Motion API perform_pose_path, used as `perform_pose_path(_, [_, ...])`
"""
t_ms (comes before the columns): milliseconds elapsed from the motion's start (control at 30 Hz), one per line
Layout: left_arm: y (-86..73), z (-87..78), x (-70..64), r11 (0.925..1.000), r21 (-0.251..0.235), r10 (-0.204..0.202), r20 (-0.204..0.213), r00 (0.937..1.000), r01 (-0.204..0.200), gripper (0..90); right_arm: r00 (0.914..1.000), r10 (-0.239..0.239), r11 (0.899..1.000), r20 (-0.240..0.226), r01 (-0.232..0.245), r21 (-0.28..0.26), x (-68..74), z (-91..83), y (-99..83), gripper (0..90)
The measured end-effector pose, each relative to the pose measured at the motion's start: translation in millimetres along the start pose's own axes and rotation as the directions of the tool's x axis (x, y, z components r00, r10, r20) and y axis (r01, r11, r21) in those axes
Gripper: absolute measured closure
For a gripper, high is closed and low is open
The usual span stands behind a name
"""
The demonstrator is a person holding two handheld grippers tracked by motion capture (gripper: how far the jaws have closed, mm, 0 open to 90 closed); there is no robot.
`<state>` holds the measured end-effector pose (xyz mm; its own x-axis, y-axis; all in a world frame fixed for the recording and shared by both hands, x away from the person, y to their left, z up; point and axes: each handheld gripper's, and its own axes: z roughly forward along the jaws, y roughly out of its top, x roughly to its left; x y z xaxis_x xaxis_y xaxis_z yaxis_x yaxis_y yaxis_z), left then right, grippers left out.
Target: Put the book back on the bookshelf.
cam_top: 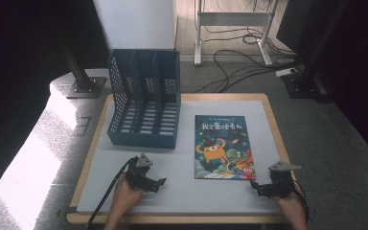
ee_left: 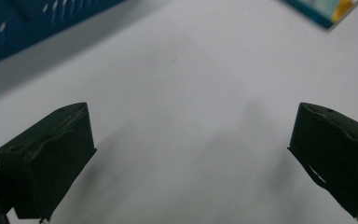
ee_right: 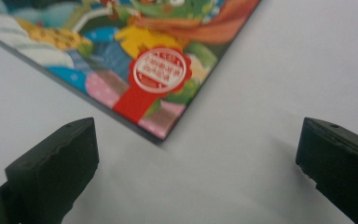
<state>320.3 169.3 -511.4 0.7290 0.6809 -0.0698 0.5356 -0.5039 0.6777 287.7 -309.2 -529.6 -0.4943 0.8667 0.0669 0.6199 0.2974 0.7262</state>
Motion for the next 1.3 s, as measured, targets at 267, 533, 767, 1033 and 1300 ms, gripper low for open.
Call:
perform_pose_path(267, [30.0, 18.8, -11.8, 0.9978, 0.029, 0.059, 0.02, 0.9981, -0.059, 0.0, 0.9998, -0.02, 1.0, -0.005, 0.02, -0.013, -2.2, 0.0, 13.9, 0.0])
perform_pose_path(533, [65.7, 41.2, -28.8, 0.9913, 0.044, 0.121, 0.063, 0.9906, -0.124, 0.0, 0.9985, -0.05, 0.998, -0.021, 0.05, -0.023, -1.7, 7.3, 28.7, 0.0])
perform_pose_path(767, [91.4, 63.1, -38.1, 0.9882, 0.034, 0.146, 0.099, 0.9843, -0.15, 0.0, 0.9968, -0.072, 0.997, -0.036, 0.071, -0.028, -3.8, 15.0, 39.9, 0.0])
perform_pose_path(1033, [110.6, 86.9, -45.1, 0.9844, 0.054, 0.16, 0.113, 0.9806, -0.167, 0.0, 0.9958, -0.084, 0.996, -0.035, 0.083, -0.027, -9.5, 30.0, 49.3, 0.0])
perform_pose_path(1300, [115.3, 109.3, -41.5, 0.9903, 0.033, 0.13, 0.121, 0.984, -0.135, 0.0, 0.9944, -0.099, 0.995, -0.035, 0.098, -0.028, -15.0, 49.3, 61.8, 0.0])
